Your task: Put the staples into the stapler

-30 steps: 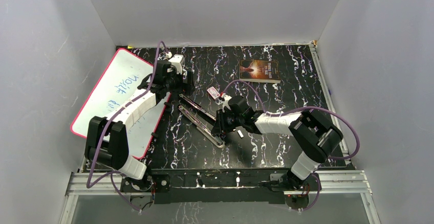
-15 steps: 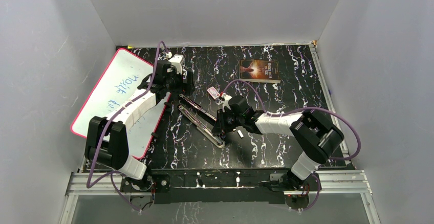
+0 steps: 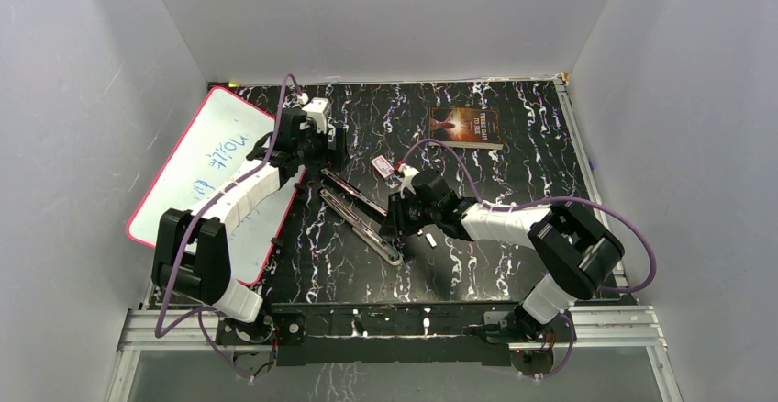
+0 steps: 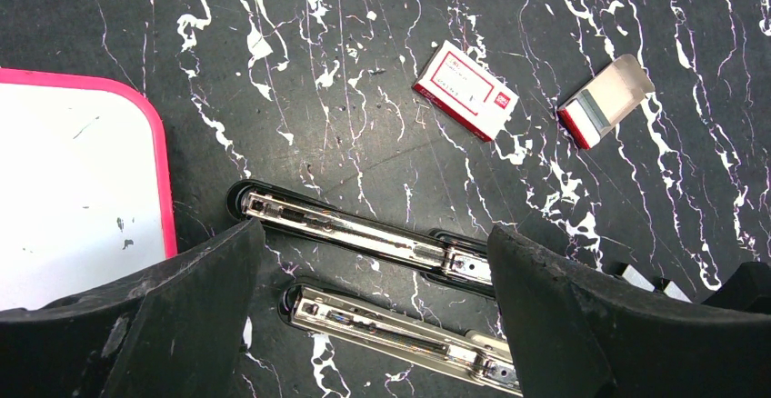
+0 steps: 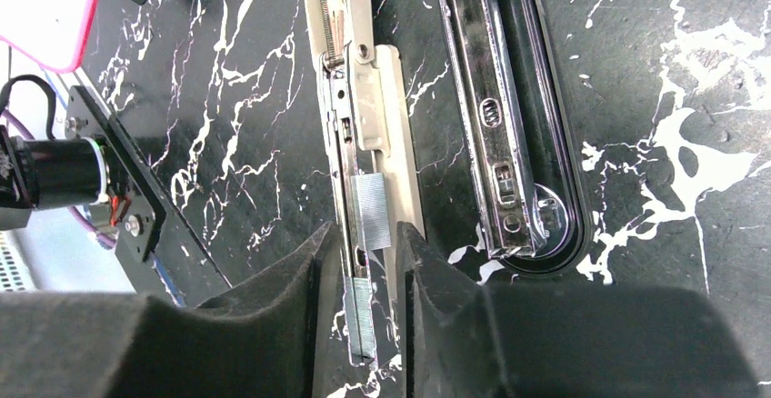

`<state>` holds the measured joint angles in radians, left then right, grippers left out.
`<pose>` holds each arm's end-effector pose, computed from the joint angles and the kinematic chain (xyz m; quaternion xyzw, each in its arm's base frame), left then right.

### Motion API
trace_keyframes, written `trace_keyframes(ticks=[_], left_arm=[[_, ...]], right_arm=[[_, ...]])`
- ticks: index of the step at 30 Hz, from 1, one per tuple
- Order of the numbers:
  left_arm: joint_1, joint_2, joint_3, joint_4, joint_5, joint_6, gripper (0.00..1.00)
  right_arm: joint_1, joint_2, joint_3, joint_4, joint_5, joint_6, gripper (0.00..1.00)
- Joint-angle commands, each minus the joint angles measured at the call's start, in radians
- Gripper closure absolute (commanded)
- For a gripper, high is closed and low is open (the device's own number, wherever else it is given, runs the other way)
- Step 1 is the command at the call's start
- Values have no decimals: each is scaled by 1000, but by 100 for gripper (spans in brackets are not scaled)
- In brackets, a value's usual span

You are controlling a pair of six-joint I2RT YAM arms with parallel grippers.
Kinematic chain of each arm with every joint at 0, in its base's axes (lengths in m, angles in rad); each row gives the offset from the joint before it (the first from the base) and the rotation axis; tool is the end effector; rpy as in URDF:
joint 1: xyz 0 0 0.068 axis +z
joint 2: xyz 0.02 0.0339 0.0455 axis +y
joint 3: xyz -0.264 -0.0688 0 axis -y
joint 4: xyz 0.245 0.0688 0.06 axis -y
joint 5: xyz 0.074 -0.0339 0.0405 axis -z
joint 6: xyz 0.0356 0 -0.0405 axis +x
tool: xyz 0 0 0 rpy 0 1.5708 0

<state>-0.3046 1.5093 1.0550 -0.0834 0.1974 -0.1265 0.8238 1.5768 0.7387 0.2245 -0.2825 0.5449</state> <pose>0.3259 -0.1098 0.2676 0.1254 0.8575 -0.1888 0.4618 0.2091 0.2404 0.1732 -0.1864 0.8613 0.3851 0.2743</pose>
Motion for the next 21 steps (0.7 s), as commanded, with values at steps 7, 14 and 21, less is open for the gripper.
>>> trace_keyframes(ticks=[7, 14, 21], left_arm=[[3, -31, -4, -3, -1, 13, 8], [3, -31, -5, -4, -3, 13, 8], [4, -30, -6, -5, -3, 13, 8]], right_arm=[[-6, 20, 37, 21, -19, 17, 55], [-5, 41, 33, 44, -43, 34, 55], [-6, 52, 30, 54, -55, 38, 56]])
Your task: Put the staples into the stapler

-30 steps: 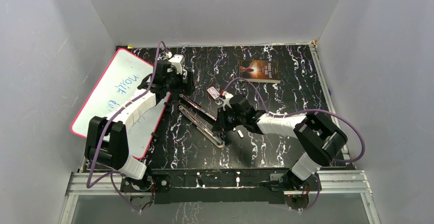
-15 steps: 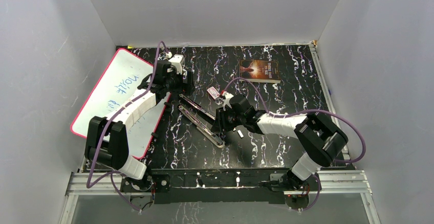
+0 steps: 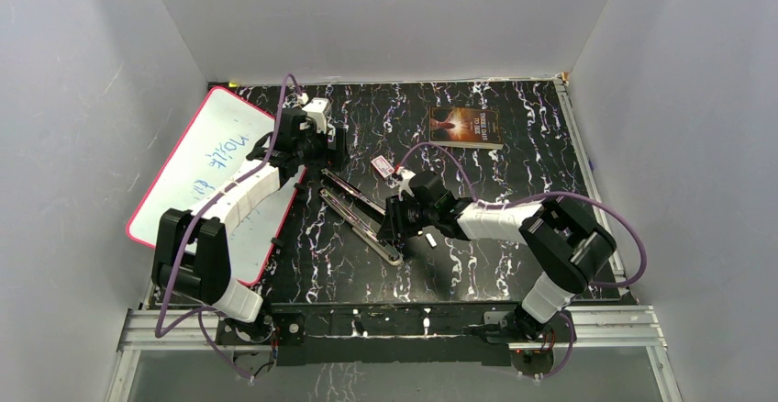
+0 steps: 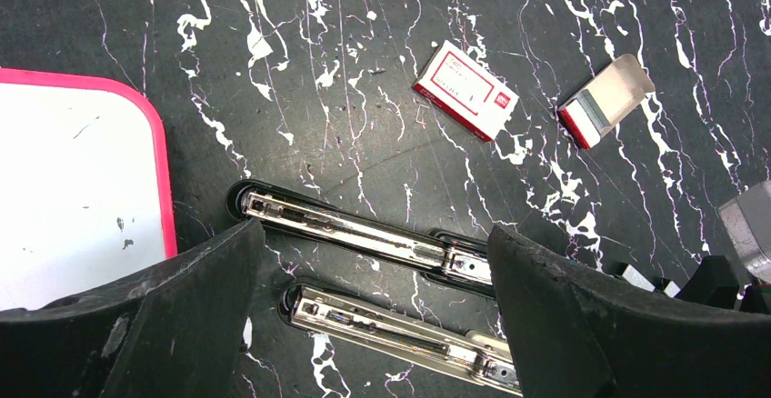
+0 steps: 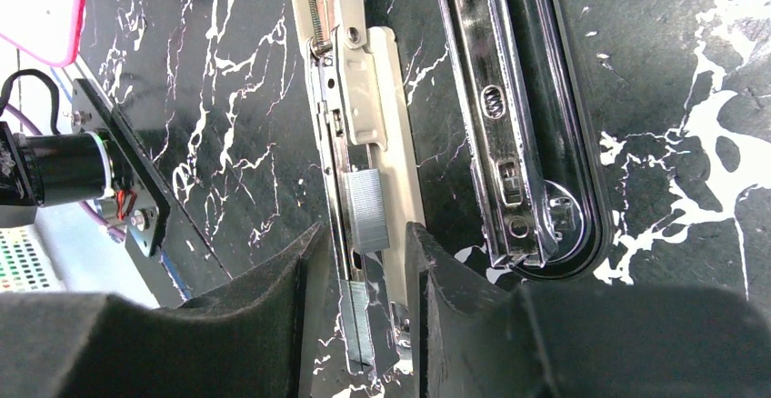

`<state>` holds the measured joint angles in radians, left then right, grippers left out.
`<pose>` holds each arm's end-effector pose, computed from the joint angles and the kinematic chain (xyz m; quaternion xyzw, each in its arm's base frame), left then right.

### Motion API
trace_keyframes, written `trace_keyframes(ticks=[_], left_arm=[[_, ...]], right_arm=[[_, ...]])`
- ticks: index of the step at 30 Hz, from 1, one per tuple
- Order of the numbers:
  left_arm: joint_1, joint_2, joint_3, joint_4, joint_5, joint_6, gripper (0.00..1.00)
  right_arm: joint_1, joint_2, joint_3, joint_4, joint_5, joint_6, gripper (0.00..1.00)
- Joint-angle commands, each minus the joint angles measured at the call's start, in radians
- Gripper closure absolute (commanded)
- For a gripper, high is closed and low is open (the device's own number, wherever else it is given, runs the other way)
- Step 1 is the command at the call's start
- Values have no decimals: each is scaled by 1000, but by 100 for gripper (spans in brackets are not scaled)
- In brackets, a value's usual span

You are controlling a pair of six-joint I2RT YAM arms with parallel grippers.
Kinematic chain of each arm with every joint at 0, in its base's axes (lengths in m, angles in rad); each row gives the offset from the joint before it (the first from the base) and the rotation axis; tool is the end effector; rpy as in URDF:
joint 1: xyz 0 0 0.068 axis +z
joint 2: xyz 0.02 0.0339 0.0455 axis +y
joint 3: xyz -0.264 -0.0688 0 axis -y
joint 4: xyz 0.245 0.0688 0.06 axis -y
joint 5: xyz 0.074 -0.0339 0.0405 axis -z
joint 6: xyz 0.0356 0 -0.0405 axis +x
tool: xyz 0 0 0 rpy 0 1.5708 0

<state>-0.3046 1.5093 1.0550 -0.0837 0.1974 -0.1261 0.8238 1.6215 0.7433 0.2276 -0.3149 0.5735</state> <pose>0.3259 -0.1098 0.2676 0.1256 0.8576 -0.1887 0.4617 0.2106 0.2436 0.1616 -0.1795 0.8693 0.3896 0.2454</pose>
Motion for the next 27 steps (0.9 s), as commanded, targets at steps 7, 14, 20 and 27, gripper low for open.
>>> trace_keyframes(ticks=[7, 14, 20, 27], left_arm=[[4, -30, -6, -5, -4, 13, 8], [3, -31, -5, -5, -6, 14, 8], [3, -32, -4, -6, -7, 14, 8], [3, -32, -6, -6, -6, 14, 8]], right_arm=[[-7, 15, 23, 59, -27, 12, 59], [-6, 20, 24, 59, -30, 12, 63], [-7, 20, 23, 59, -32, 12, 69], [-7, 8, 19, 61, -27, 10, 75]])
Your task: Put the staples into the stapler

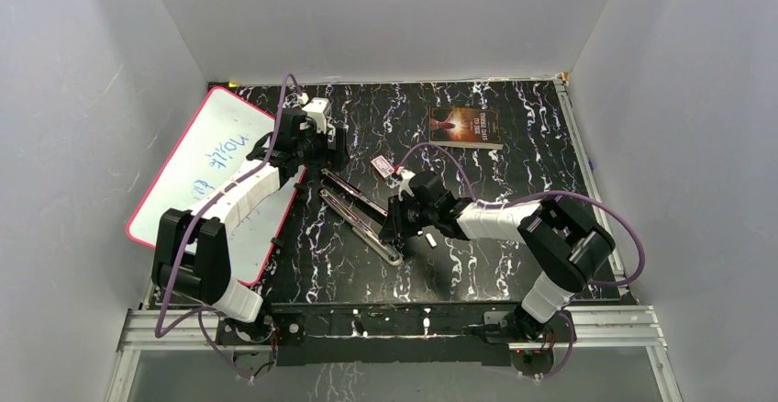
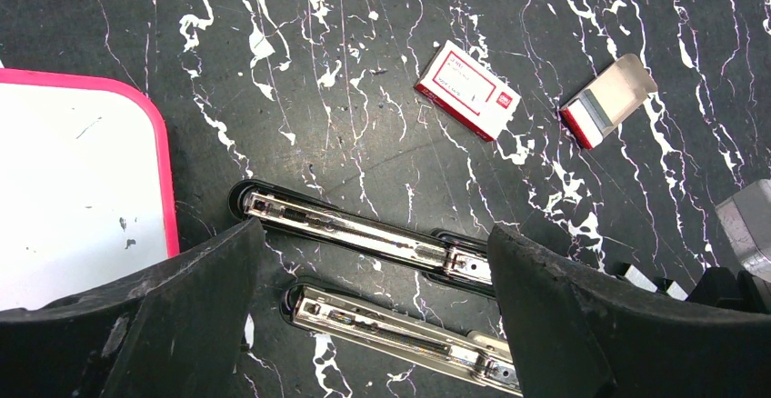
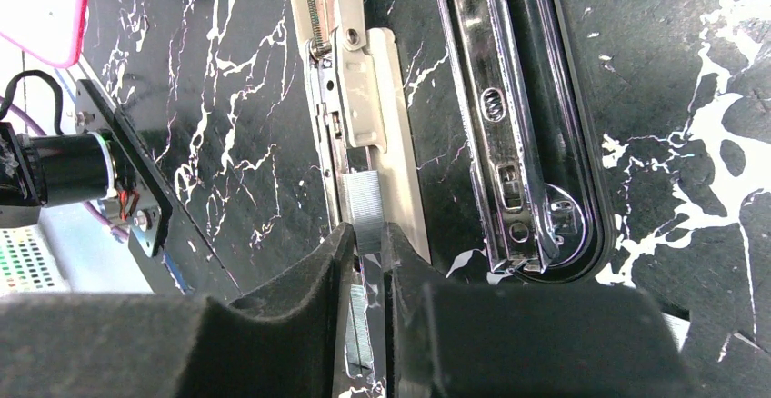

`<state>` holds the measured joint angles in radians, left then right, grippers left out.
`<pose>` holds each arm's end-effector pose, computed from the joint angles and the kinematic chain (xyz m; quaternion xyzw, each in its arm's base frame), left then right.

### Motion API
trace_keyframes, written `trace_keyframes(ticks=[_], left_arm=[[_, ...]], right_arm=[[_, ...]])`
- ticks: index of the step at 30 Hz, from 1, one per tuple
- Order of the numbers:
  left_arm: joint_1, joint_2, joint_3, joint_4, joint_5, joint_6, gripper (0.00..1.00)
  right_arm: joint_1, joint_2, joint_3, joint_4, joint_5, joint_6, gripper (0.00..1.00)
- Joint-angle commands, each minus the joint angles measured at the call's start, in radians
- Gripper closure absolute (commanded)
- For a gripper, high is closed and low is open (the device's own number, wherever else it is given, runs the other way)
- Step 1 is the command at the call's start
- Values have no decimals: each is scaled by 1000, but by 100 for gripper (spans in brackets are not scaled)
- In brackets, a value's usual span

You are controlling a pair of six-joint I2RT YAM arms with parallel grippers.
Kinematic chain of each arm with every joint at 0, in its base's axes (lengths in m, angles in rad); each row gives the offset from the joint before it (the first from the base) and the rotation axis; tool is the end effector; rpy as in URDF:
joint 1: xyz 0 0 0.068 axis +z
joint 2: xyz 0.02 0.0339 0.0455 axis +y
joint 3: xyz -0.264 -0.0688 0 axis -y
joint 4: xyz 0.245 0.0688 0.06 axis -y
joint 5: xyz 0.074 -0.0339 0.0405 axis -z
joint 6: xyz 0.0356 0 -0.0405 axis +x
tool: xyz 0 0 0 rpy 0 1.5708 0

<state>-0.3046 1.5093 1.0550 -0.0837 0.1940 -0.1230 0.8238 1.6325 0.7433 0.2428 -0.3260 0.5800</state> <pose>0.3259 -0.1097 0.2676 0.1261 0.8576 -0.1866 0.4624 0.2112 0.2449 0.1597 -0.1792 0.8679 0.3950 0.2422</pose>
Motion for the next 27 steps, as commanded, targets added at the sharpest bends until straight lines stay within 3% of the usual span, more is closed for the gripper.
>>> trace_keyframes(ticks=[1, 19, 27], left_arm=[[4, -32, -6, -5, -3, 11, 8], [4, -29, -4, -5, 1, 10, 8], [4, -25, -5, -6, 2, 11, 8]], right_arm=[[-6, -7, 19, 44, -14, 2, 76], [-7, -71, 36, 2, 39, -45, 77], [-6, -43, 35, 11, 26, -22, 56]])
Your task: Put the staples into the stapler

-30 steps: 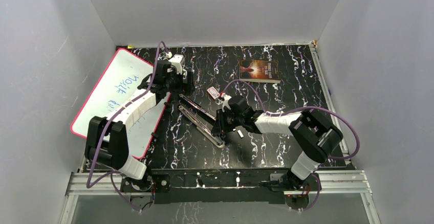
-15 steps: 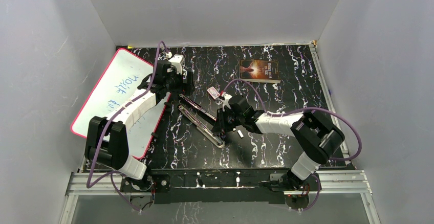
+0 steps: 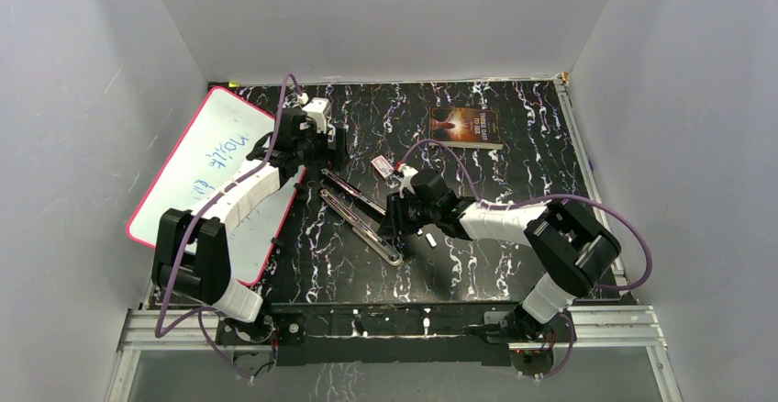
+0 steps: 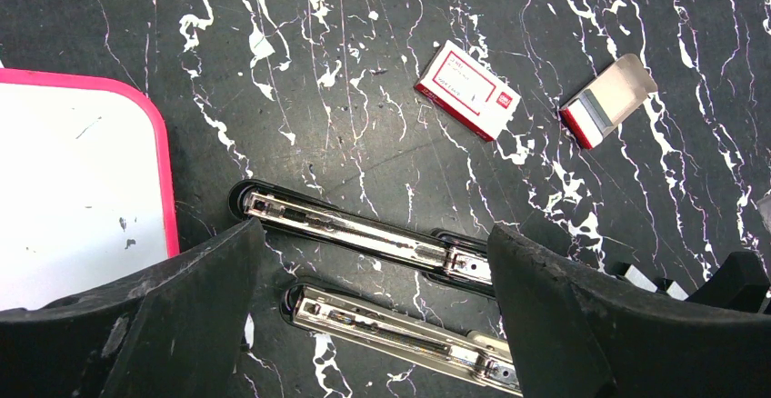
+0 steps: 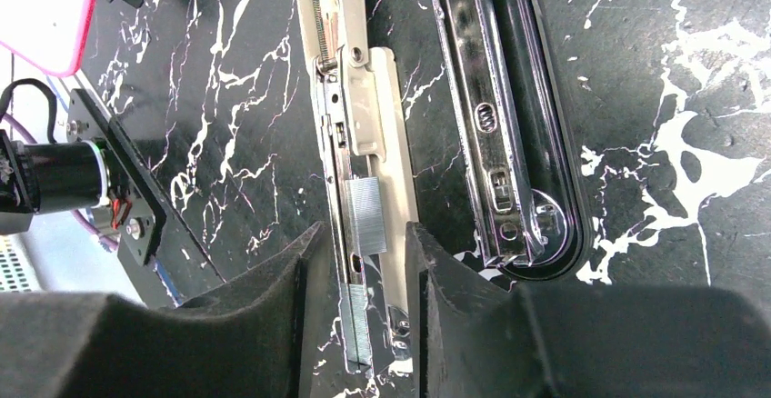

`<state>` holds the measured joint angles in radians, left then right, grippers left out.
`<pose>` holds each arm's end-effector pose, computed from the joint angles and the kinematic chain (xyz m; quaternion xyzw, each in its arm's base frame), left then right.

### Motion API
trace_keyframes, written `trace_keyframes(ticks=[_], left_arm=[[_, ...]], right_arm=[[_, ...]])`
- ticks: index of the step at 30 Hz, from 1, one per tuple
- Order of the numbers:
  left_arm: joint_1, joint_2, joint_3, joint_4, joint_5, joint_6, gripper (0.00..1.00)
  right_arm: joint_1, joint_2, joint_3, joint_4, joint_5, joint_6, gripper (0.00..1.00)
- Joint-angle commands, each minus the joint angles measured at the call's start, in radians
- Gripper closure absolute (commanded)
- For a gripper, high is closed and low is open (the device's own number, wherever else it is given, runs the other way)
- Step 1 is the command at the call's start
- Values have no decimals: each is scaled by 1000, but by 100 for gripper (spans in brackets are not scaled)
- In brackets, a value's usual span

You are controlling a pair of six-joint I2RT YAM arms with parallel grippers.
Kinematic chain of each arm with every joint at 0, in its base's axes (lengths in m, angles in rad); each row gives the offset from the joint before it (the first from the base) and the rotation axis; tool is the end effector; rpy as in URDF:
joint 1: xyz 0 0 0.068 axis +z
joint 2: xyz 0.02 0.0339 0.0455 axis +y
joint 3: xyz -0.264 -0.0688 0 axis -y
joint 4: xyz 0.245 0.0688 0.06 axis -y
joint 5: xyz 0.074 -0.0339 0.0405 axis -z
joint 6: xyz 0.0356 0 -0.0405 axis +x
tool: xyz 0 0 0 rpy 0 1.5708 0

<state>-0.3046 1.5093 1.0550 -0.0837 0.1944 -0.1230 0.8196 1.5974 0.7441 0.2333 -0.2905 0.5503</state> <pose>0.3259 -0.1097 0.2676 0.1262 0.8576 -0.1867 0.4623 0.2118 0.2418 0.1694 -0.1837 0.8629 0.3862 0.2693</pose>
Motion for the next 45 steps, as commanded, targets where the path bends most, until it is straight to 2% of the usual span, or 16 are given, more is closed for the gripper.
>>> trace_keyframes(ticks=[1, 24, 33, 45], left_arm=[[4, -25, -3, -7, 2, 11, 8], [3, -27, -3, -9, -3, 13, 8], [3, -28, -3, -10, -4, 12, 8], [3, -27, -4, -8, -3, 13, 8]], right_arm=[[-3, -3, 31, 26, -16, 13, 55], [-4, 55, 29, 60, -65, 42, 56], [-4, 53, 24, 63, -65, 42, 67], [-4, 37, 21, 62, -55, 37, 75]])
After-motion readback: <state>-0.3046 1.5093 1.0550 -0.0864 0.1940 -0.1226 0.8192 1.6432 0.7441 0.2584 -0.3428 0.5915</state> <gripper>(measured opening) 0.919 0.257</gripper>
